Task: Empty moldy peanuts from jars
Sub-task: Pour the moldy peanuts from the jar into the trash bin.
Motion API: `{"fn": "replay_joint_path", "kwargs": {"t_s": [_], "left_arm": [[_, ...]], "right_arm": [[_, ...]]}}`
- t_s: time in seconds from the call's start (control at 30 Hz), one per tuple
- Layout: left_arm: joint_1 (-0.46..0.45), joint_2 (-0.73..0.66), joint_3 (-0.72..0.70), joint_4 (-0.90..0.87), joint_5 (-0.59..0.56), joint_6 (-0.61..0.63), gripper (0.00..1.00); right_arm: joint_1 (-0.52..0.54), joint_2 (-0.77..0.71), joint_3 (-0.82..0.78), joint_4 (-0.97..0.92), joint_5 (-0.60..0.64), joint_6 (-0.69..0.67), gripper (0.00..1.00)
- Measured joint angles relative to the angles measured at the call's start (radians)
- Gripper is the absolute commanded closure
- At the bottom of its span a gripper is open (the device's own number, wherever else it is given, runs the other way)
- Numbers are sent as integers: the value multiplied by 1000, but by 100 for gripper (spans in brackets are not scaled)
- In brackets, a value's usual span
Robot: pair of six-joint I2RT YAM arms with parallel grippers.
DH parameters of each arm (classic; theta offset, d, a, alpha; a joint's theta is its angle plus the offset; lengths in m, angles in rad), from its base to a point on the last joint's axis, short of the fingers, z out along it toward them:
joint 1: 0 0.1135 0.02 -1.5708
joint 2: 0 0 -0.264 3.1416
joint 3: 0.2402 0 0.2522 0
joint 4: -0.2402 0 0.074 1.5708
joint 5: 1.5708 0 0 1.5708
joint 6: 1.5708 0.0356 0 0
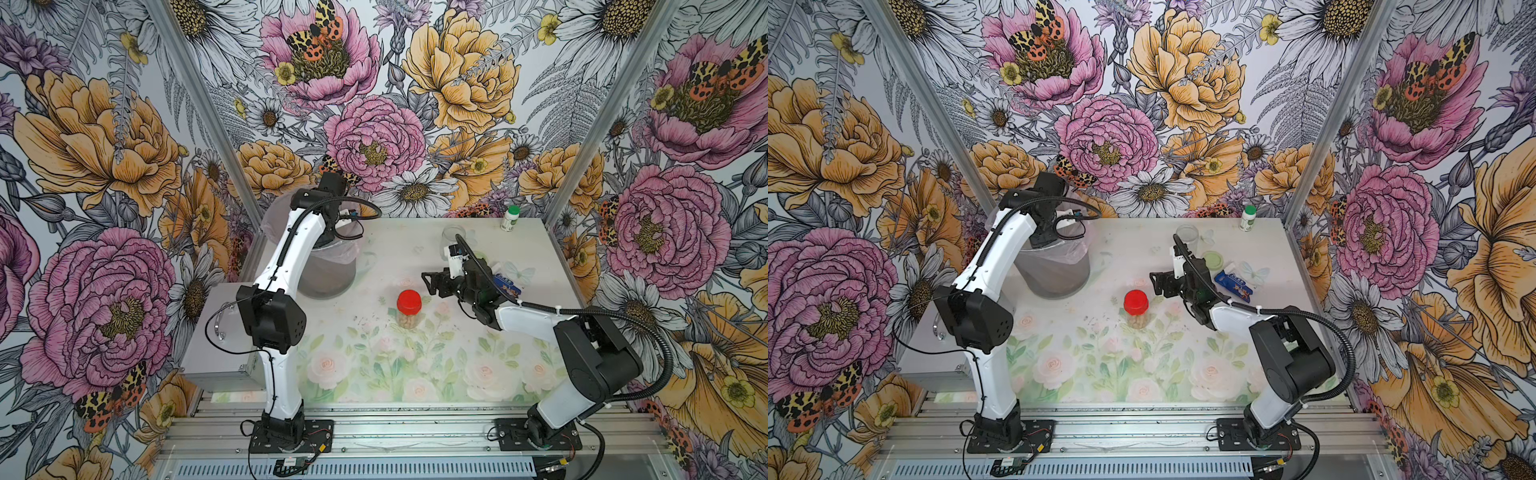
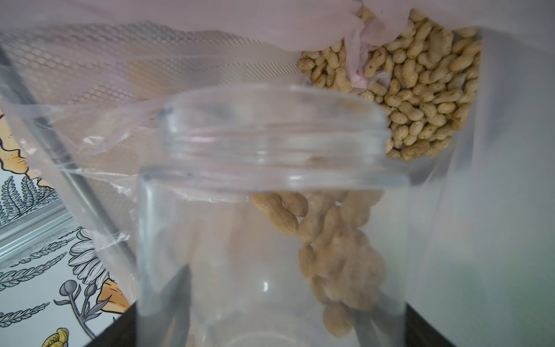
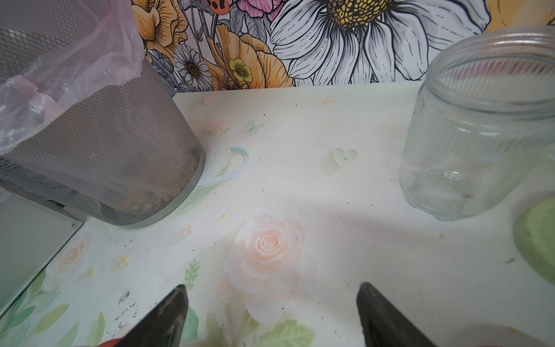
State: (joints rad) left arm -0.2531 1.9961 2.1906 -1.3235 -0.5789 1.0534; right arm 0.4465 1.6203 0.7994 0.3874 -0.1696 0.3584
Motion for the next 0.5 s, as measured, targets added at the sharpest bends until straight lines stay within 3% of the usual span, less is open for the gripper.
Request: {"fn": "replay_joint_path", "kwargs": {"t_s": [0.37,0.5], "left_arm": [[10,-97,-105,-14,31,-5,70],[36,-101,-84,-40,30,-16,69]], "right_arm": [[-1,0,-8,15,0,0,11],[-2,0,-14,18,0,0,11]]}}
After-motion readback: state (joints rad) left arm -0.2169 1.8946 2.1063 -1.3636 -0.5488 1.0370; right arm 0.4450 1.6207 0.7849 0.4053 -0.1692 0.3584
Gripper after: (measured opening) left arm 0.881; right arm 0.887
